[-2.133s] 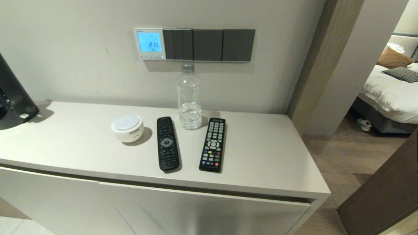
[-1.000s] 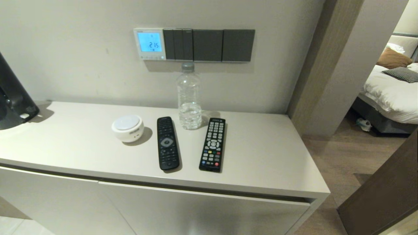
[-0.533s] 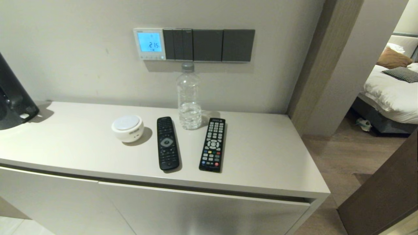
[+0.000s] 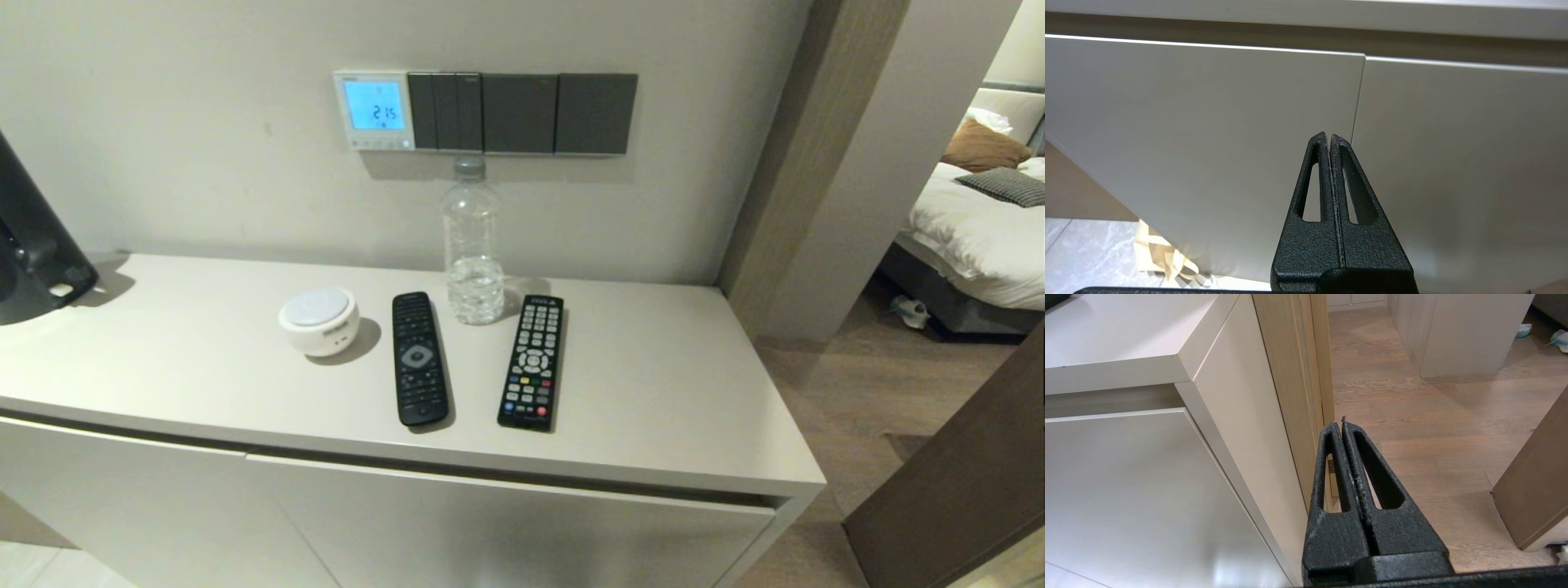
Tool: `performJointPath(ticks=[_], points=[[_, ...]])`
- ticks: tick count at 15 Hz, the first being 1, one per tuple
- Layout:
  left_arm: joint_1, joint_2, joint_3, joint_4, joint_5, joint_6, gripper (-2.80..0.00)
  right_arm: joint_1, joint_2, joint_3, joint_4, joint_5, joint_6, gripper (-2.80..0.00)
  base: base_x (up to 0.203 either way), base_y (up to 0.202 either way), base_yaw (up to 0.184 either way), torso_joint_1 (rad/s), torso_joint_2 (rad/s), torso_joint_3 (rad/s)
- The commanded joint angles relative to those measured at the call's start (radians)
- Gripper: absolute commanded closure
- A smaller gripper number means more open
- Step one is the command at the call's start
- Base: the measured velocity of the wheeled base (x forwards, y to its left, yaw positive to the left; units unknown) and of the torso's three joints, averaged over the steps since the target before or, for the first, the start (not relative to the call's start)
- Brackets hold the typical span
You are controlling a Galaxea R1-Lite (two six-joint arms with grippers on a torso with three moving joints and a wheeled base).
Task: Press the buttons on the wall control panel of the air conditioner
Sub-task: Turn off the central air conditioner
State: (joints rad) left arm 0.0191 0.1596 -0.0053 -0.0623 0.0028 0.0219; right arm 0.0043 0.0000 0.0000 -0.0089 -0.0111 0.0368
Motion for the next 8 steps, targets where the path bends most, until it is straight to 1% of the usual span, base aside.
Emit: performJointPath(ticks=[1,5,7,8], points=[[-0.006,-0.072,0.0,0.044,-0.002,0.01,0.0,0.0,0.002,0.002,0.0,-0.001,0.0,0.0,0.0,0.0,0.0,0.0,0.0,0.0],[-0.009,-0.147,-0.003,0.064,-0.002,0.017,0.0,0.0,0.002,0.002,0.0,0.0,0.0,0.0,0.0,0.0,0.0,0.0,0.0,0.0],[-0.008,-0.16,0.002,0.082,-0.001,0.056,0.0,0.0,0.002,0.002,0.0,0.0,0.0,0.0,0.0,0.0,0.0,0.0,0.0,0.0],[-0.008,-0.16,0.002,0.082,-0.001,0.058,0.0,0.0,0.002,0.002,0.0,0.0,0.0,0.0,0.0,0.0,0.0,0.0,0.0,0.0]])
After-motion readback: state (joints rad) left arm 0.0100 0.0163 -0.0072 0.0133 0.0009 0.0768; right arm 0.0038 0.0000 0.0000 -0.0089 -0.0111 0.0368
